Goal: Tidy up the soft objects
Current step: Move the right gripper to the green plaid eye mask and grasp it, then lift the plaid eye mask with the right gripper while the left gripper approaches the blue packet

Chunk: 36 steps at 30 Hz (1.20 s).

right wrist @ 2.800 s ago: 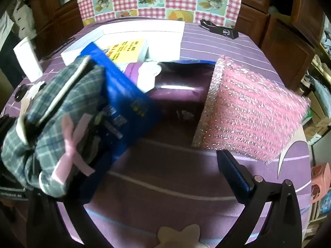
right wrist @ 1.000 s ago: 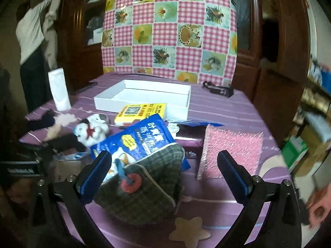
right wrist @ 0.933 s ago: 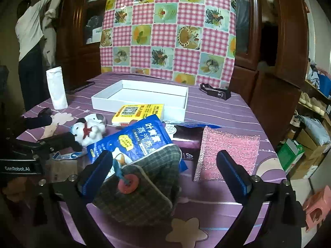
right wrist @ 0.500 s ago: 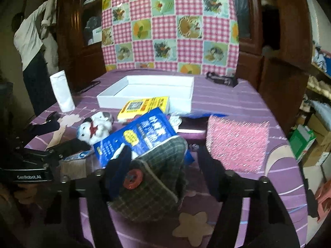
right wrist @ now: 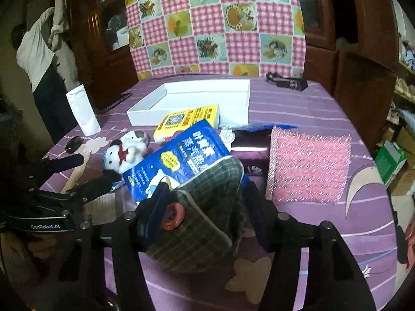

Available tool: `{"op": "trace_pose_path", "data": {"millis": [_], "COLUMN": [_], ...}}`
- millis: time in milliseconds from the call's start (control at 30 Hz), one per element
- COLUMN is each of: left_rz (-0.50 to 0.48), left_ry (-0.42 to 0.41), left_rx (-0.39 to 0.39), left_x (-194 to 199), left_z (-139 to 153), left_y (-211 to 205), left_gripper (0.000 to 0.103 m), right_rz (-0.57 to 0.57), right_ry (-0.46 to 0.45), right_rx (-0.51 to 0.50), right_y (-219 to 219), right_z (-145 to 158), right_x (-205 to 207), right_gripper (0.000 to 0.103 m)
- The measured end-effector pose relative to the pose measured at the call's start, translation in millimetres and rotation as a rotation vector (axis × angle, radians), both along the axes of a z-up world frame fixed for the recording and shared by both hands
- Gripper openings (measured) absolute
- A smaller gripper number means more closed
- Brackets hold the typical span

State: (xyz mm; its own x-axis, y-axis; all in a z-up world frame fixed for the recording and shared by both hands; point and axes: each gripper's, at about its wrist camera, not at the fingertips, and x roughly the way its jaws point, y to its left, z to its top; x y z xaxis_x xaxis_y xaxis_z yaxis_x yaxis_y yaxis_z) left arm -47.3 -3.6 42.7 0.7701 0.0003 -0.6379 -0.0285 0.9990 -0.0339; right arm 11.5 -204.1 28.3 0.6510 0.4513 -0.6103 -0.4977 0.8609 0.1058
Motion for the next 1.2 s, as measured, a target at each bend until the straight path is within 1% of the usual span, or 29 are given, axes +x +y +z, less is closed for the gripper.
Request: {"op": "trace_pose_path", "data": {"millis": [67,133,200,300,433,567,767,833,1033,1100,1200], "left_rz": [-0.003,-0.001,0.000,0.001,0.002,0.006,0.009,0.011,0.013,0.013,0.012], "left_ry": [0.006,0.014,0.028,0.050,0.057,0.064,0.079,0.078,0.078,0.079,0.079], "left_rx": [0.000,-0.002,-0.009,-0.016,-0.019,-0.016,-0.015,-0.015,-0.017,-0.016,-0.017], "left_x": [0,1,3,5,4,5,6,6,5,5,5], "left_z": [-1,-2,-4,-7,-9,-9,-12,-12,-12,-12,-12], "left_y": [0,0,1,2,3,3,4,4,4,4,5], "left_gripper": [0.099,0.099,0.099,0.099,0.099,0.099,0.099,0.099,0.099,0.099,0.099], "right_rz": [0.003,0.003,0.006,0.021,0.066,0.090,0.110,0.107,0.106,0.116,0.127], "right_ry": [0.016,0.012,0.013,0.033,0.073,0.058,0.026,0.023,0.055,0.064,0.064], "right_rx": [-0.012,-0.019,-0.030,-0.042,-0.046,-0.095,-0.170,-0.169,-0.151,-0.150,-0.145], "right_y": [2,3,3,5,10,18,28,27,24,24,23], "right_z": [-3,-4,-5,-7,-12,-17,-23,-23,-24,-24,-23], "right_x": [1,0,-1,0,0,-5,-11,-11,-8,-9,-10], "right_gripper": [0.068,0.070,0.075,0.075,0.077,0.082,0.082,0.082,0.082,0.076,0.073]}}
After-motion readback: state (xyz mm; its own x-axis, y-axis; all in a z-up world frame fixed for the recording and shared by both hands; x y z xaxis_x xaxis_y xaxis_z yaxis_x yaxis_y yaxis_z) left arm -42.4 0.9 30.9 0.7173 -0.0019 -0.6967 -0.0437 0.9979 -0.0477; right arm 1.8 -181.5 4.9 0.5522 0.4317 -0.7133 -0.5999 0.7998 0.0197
